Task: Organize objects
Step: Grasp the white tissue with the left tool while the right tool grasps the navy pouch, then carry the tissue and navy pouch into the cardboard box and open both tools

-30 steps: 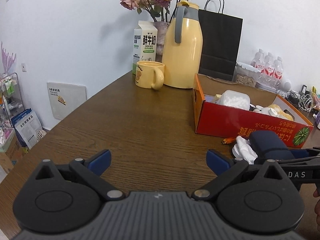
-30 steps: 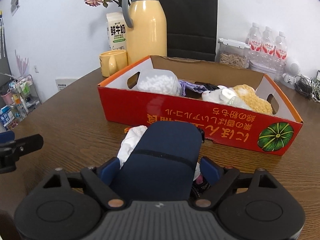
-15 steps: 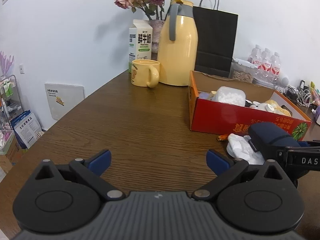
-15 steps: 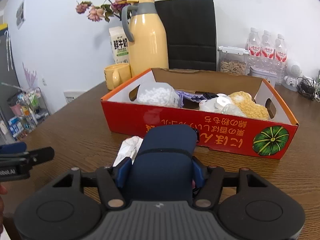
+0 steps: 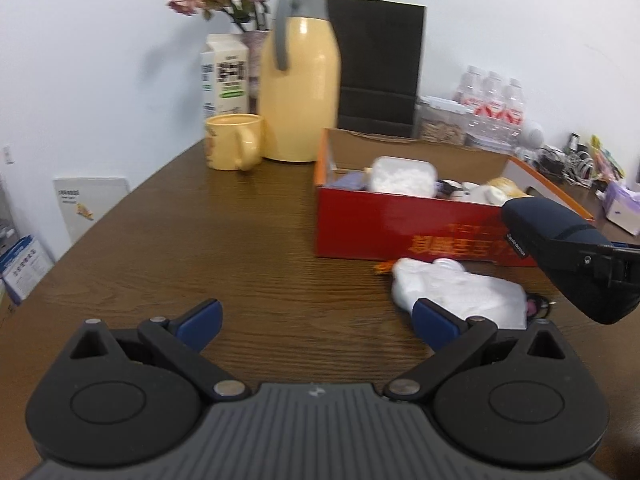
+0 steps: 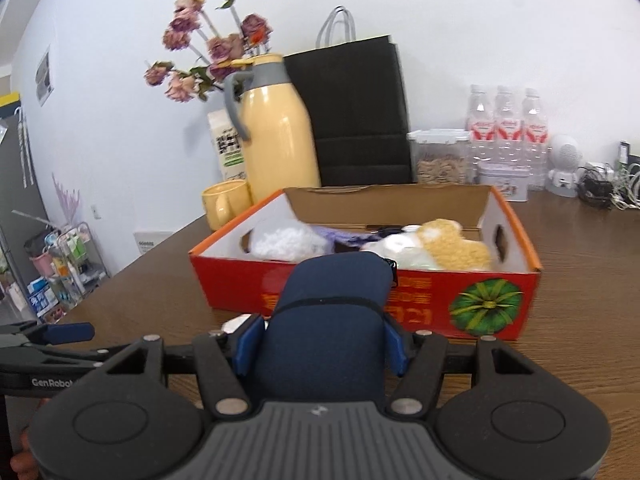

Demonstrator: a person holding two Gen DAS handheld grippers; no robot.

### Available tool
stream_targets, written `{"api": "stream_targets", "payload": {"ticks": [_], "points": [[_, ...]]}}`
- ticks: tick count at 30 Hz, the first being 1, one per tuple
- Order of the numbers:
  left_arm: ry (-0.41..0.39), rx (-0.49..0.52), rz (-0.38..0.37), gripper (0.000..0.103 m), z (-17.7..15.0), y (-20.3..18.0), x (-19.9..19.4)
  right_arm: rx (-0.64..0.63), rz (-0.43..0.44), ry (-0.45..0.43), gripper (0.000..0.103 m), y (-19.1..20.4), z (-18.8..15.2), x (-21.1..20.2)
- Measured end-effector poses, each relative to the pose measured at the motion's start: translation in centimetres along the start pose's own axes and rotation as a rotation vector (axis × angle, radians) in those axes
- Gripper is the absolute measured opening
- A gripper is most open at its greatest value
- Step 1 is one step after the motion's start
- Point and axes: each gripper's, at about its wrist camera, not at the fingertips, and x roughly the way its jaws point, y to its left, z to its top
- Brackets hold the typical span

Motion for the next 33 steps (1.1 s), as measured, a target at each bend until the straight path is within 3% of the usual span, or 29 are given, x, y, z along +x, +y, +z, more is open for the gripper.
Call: {"api": "stream_targets", "payload": {"ticks": [12,16,26,33], "points": [[0.078,0.081,-0.138,0.103,0.9,-6.2,3.5,0.056,-0.012,0.012,0.06,-4.9,-1.4,-0.1],[0.129,0.094,-0.148,0.103,0.9,-7.3,4.8,0.059,0.001,0.011,0.06,-5.4,-1.6,0.1],[0.164,0.014,-0.22,0.103,0.9,-7.2,6.5,0.062,0.044,0.001,0.06,-5.4,-2.3,0.3],[0.121,0.015,-0.222,0.09,0.4,-7.3,5.5,0.056,0.05,-0.007,0.06,-5.2,-2.5,0.1]]}}
